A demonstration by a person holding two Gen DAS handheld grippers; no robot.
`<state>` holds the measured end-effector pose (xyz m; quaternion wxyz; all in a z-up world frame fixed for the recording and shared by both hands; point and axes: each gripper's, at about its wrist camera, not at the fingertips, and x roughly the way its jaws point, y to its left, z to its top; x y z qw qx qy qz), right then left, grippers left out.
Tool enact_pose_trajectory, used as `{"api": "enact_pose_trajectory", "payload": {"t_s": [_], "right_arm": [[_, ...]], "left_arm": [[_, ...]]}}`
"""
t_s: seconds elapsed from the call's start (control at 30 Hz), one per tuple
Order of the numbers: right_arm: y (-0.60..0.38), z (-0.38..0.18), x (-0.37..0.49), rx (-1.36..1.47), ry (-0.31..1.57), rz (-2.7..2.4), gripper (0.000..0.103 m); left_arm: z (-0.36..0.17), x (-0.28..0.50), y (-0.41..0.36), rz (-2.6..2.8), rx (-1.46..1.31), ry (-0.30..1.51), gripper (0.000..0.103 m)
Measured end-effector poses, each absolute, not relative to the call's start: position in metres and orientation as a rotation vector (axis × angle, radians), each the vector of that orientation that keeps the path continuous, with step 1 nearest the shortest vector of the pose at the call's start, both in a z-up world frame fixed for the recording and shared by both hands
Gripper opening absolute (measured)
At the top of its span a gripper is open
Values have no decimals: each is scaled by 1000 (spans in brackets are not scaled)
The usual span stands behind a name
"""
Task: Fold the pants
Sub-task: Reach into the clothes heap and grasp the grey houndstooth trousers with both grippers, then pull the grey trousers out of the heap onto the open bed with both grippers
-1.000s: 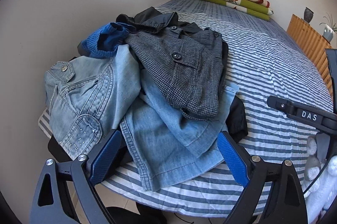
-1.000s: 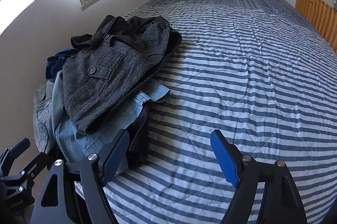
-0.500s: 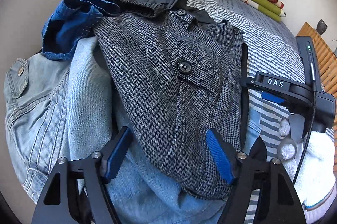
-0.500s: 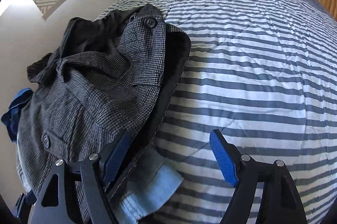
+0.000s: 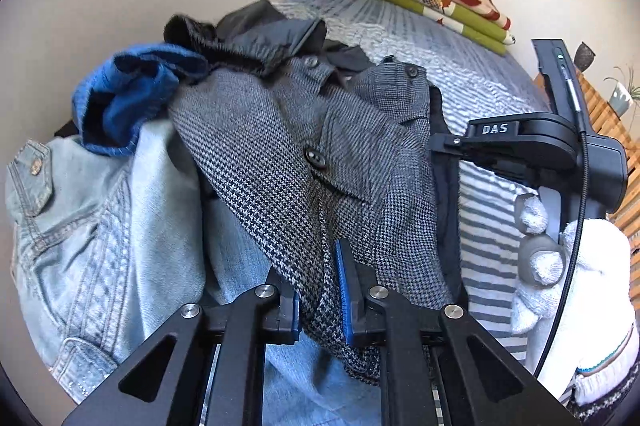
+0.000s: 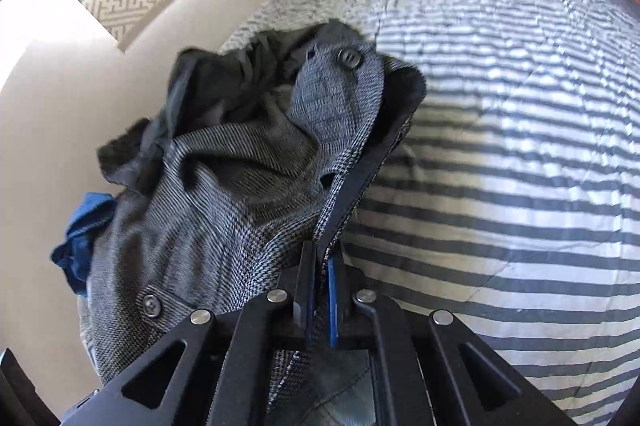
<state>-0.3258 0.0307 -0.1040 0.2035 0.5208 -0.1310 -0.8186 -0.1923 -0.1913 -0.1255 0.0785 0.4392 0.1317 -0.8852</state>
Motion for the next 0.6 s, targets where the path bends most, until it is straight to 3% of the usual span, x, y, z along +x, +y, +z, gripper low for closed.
{"api": "enact_pose_trajectory", "payload": {"t_s": [0.27, 0.6], "right_arm": [[82, -30, -281, 1241, -295, -2428, 4], [136, -23, -255, 1221, -338, -2507, 4]], "left_arm": [[-100, -166, -156, -2677, 1268, 299, 14], [-87, -135, -100, -2733, 1310, 210, 14]]}}
